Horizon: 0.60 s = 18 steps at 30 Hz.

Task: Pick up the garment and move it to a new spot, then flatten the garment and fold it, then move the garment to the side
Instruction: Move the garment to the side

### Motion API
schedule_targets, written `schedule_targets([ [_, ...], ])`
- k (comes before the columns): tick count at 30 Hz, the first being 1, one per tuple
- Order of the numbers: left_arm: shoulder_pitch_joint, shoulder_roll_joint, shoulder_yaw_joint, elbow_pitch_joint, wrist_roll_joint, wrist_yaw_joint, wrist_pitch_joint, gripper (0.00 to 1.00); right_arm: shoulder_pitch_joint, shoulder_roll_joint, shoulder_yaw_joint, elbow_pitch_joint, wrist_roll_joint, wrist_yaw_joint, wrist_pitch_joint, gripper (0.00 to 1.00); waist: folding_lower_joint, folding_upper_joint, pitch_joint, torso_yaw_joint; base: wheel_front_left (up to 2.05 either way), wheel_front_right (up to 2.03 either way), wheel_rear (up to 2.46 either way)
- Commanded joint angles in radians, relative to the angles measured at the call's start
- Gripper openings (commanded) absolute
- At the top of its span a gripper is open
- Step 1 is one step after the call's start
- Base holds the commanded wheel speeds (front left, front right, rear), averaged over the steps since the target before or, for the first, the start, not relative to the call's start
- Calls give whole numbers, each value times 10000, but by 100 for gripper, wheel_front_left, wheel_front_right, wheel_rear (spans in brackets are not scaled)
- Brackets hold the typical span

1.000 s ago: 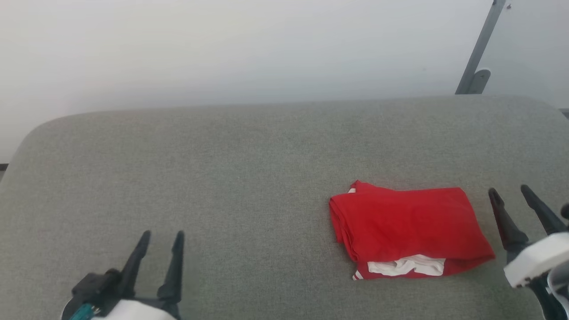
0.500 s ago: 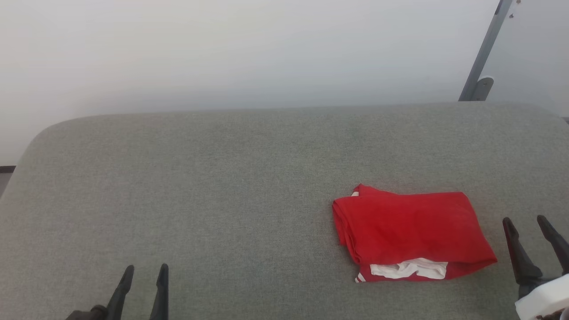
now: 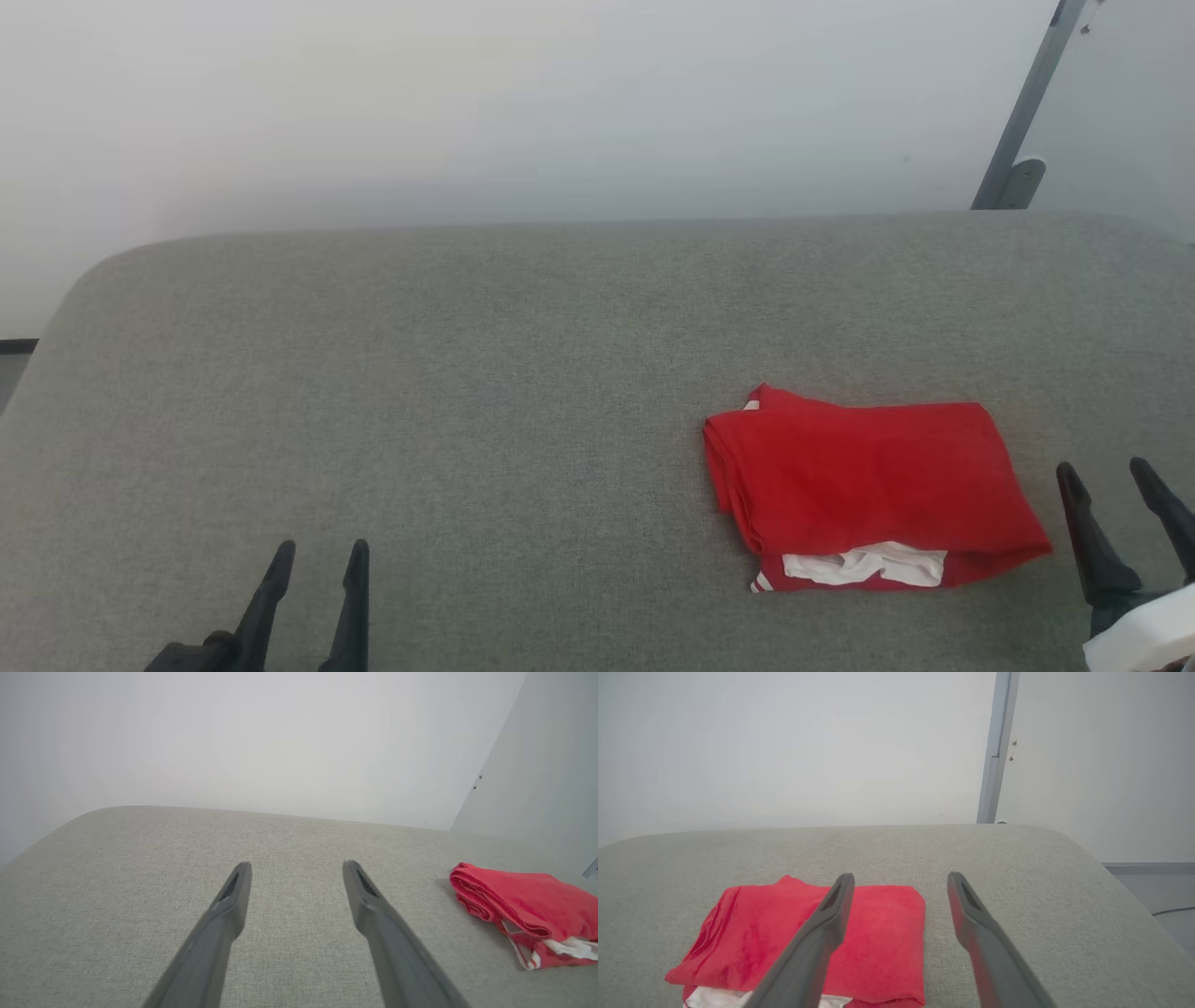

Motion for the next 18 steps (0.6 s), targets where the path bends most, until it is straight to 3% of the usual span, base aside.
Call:
schedule_targets([
  [1, -196, -15, -72, -66, 82, -13, -46, 100, -43, 39, -63, 28, 2, 0, 224, 100, 0, -1, 33, 13, 0, 0, 0],
  [13, -1408, 227, -790, 54, 266, -14, -46, 100, -1477, -695, 306, 999, 184, 0, 3595, 100, 0, -1, 888, 227, 0, 0, 0],
  [18, -2195, 19, -975, 34, 320, -14, -46, 100, -2511, -1209, 848, 1373, 607, 0, 5823, 100, 0, -1, 1694, 316, 0, 0, 0],
])
